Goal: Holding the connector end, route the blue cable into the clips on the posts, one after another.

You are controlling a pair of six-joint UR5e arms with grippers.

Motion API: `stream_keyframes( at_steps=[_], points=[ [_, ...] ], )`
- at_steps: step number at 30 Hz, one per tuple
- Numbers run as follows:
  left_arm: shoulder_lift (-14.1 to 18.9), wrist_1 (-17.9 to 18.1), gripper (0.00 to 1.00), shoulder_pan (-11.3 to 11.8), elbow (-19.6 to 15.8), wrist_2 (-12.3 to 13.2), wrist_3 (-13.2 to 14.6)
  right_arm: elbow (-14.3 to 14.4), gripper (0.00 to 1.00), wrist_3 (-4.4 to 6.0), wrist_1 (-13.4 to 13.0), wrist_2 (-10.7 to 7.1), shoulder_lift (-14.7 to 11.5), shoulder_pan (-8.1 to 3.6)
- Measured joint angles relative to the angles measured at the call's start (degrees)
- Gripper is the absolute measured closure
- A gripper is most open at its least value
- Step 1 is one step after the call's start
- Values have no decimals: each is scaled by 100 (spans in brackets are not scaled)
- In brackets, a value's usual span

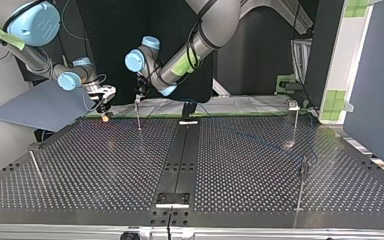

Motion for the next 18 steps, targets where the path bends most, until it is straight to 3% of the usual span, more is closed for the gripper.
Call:
stream_keyframes(
  at_steps=[7, 14, 18],
  points=[
    [161, -49, 0, -154, -100, -196, -62, 0, 100, 0, 1, 0, 0, -6],
    [535, 297, 0, -471, -466, -291, -412, 0, 100, 3, 1, -1, 1, -24],
    [728, 489, 0, -500, -658, -339, -604, 0, 100, 7, 1, -7, 1, -19]
  ],
)
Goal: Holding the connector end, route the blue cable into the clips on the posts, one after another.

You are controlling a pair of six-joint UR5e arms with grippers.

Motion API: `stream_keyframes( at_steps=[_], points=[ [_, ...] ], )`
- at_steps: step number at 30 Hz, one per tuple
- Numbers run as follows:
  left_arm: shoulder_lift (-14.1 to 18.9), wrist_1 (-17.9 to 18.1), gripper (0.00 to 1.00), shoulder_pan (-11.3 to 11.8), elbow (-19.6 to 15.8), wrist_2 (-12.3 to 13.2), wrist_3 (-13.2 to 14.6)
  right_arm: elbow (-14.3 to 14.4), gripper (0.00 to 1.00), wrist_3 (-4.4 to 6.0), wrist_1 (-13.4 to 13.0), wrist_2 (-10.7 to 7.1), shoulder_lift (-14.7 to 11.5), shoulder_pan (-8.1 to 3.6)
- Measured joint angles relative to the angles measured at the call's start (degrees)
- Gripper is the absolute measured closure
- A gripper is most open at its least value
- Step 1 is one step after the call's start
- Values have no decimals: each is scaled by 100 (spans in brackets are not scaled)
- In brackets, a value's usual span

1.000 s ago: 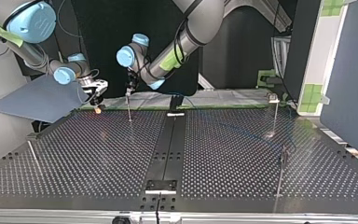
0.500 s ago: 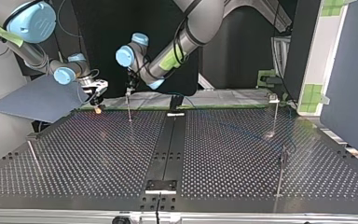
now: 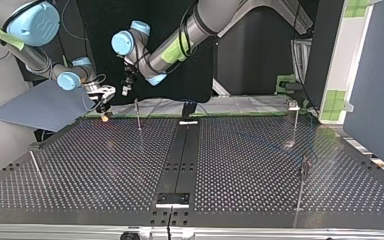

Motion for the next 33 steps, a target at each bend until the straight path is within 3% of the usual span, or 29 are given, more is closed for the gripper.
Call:
stream_keyframes(
  at_steps=[20, 33],
  points=[
    [1063, 862, 0, 95, -1064, -53, -1008, 1, 100, -1, 0, -72, 1, 21],
    [1756, 865, 0, 172, -1758, -63, -1047, 4, 100, -1, 9, -81, 1, 25]
  ],
)
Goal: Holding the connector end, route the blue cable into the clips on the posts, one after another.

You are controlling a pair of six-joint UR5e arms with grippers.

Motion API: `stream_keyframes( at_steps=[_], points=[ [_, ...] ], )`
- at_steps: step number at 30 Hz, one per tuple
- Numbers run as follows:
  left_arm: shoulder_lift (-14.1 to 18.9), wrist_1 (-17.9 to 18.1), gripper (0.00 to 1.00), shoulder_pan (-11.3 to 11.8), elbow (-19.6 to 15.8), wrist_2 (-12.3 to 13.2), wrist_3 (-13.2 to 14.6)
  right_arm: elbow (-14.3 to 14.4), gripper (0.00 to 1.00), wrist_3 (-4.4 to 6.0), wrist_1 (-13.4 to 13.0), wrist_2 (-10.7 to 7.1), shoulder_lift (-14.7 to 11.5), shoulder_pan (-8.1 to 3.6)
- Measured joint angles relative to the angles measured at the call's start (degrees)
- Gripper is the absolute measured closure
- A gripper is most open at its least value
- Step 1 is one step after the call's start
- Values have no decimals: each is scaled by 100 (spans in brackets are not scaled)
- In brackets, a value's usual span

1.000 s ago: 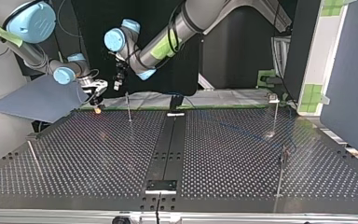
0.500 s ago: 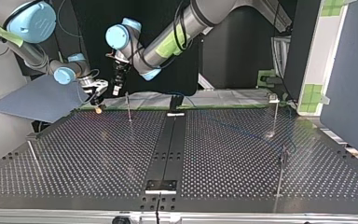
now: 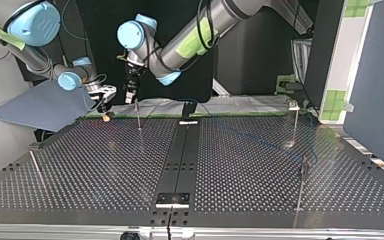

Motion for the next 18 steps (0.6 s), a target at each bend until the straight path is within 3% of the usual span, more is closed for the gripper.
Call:
stream_keyframes(
  at_steps=[9, 18],
  points=[
    [459, -34, 0, 9, -459, -227, 7, -2, 100, 2, 0, 0, -2, 12],
    [914, -57, 0, 10, -912, -288, -20, -1, 100, 3, 0, 0, -1, 14]
  ],
)
